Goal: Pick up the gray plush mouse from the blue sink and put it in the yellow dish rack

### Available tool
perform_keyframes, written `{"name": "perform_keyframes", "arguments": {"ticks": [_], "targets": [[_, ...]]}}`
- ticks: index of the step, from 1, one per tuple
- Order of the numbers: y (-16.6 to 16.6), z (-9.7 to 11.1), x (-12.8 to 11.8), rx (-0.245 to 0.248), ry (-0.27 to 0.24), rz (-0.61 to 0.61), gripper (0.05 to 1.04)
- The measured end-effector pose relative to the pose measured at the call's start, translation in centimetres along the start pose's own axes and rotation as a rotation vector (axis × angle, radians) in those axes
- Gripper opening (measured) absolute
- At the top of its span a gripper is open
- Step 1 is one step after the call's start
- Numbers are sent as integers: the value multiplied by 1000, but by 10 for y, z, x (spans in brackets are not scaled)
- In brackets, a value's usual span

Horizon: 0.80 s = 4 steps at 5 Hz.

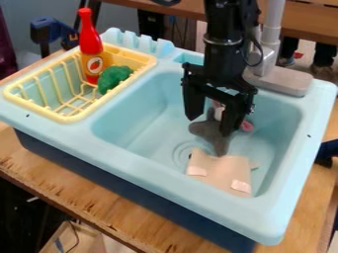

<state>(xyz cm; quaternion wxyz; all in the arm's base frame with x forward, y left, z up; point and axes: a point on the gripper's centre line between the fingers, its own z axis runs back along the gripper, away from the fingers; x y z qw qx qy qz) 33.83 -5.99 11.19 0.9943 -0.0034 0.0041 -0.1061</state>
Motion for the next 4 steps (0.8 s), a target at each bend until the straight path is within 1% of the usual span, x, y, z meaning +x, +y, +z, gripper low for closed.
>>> {"name": "perform_keyframes", "arguments": {"ticks": [1,2,3,4], "targets": [[-3,-5,6,-20,-12,-17,1001],[-10,-10,12,-67,-64,-38,1001],[-9,-15,13,-88,-66,-23,941],[-6,-16,12,-102,-64,-6,729]]}}
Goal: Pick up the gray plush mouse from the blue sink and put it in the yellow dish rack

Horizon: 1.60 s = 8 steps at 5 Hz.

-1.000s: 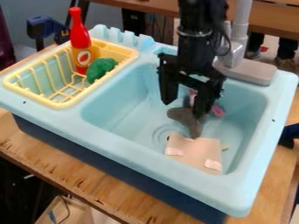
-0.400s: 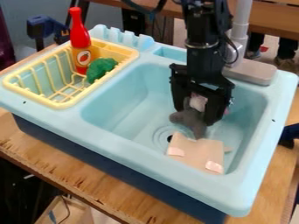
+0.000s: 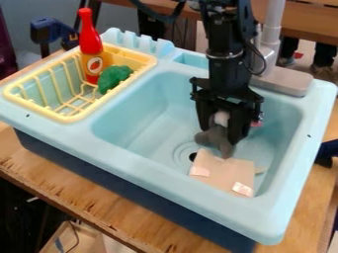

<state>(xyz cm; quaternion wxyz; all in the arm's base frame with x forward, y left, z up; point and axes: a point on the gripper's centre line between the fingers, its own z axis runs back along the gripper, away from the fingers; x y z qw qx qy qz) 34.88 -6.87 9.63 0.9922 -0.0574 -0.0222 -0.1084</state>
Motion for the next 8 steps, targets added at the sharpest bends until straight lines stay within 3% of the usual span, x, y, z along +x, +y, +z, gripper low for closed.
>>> {"name": "perform_keyframes", "arguments": {"ticks": [1,2,3,4,5,6,8], "targets": [[3,0,0,7,0,15,680],[14,9,-1,58,-16,54,671],[27,53,-5,113,-130,91,667],[33,106,-32,69,-249,188,666],[49,147,-68,42,-292,310,666],[77,163,-106,125,-229,457,666],[138,144,-118,196,-130,645,666]]}}
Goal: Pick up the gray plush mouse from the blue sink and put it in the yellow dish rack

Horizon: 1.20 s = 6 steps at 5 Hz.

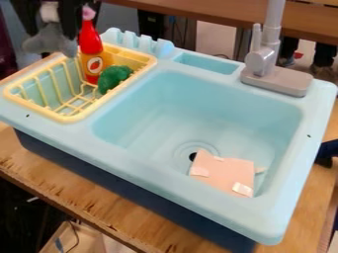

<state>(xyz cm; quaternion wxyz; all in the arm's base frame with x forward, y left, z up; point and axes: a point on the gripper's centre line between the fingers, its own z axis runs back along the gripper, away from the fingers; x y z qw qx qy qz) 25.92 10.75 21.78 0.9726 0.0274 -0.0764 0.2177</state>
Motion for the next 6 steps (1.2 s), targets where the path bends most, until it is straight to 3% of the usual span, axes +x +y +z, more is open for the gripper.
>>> {"name": "perform_keyframes", "arguments": {"ticks": [1,2,3,4,5,6], "targets": [[7,-11,8,29,-1,13,666],[23,-33,7,-5,40,43,666],[16,-55,7,-75,72,12,666],[11,-73,12,-108,101,2,666],[3,-81,14,-131,104,-13,666],[-5,-86,10,-104,123,-24,666]]}}
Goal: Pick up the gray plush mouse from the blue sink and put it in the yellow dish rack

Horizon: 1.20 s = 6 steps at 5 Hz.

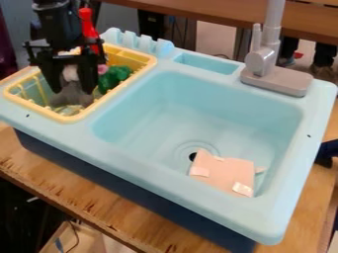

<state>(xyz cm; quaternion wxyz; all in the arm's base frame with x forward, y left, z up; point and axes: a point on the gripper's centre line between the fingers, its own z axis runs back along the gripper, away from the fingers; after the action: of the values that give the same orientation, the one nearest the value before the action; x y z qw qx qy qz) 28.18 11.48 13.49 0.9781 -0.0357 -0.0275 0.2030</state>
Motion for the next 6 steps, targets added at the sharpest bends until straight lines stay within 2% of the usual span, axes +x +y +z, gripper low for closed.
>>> {"name": "perform_keyframes", "arguments": {"ticks": [1,2,3,5,6], "targets": [[1,-6,-5,9,22,13,666],[7,-12,-10,43,56,25,708],[10,-12,-14,78,87,37,978],[-1,-3,-8,71,64,4,1001],[-20,29,-8,62,-17,-60,1001]]}}
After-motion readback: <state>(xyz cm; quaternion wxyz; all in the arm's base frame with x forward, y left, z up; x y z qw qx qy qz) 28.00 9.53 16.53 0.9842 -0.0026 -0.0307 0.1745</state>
